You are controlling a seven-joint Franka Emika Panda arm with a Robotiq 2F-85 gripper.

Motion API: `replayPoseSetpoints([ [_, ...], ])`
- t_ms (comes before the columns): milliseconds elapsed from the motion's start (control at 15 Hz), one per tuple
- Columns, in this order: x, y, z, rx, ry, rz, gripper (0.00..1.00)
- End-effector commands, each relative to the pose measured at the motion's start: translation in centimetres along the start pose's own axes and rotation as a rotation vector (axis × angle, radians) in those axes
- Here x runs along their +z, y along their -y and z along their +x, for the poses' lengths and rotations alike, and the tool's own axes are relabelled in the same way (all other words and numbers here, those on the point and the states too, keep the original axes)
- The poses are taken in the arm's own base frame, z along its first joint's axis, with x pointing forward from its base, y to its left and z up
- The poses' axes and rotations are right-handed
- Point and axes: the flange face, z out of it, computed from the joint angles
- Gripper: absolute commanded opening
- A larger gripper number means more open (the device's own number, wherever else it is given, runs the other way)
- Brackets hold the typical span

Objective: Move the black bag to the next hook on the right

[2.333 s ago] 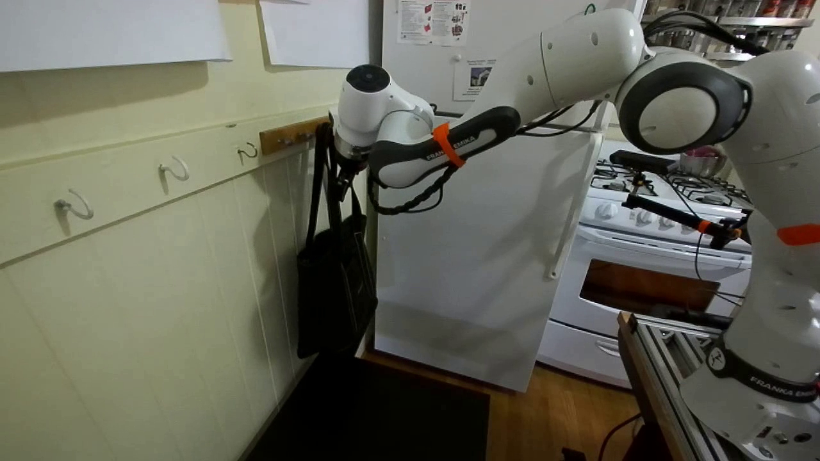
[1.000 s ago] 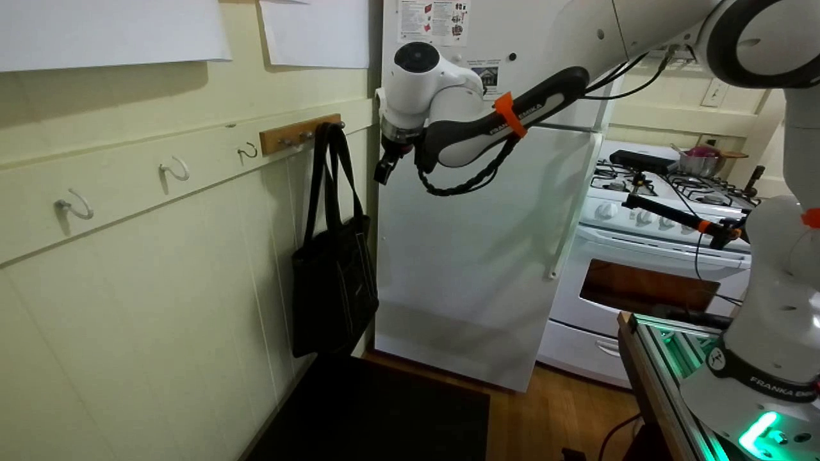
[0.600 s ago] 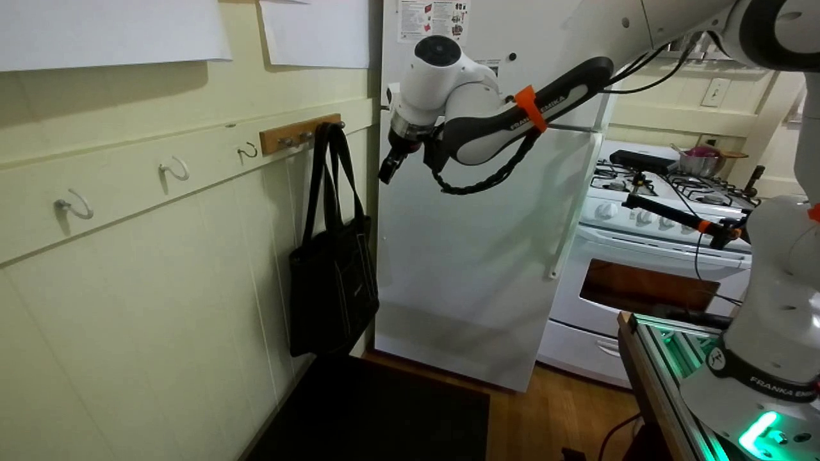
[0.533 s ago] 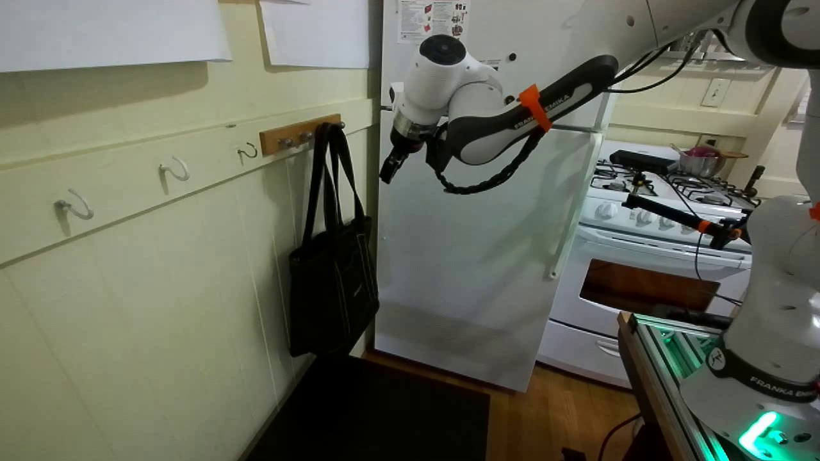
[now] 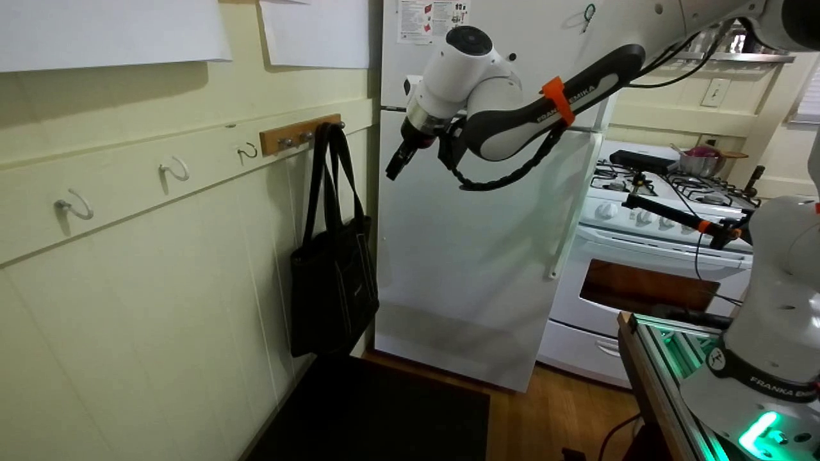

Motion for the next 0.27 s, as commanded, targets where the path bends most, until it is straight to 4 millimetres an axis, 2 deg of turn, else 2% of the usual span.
replayPoseSetpoints([
  [0, -0.24, 0.14, -0.02, -0.003, -0.007, 0.01, 1.0],
  [200, -0.36, 0.61, -0.12, -0.008, -0.014, 0.021, 1.0],
])
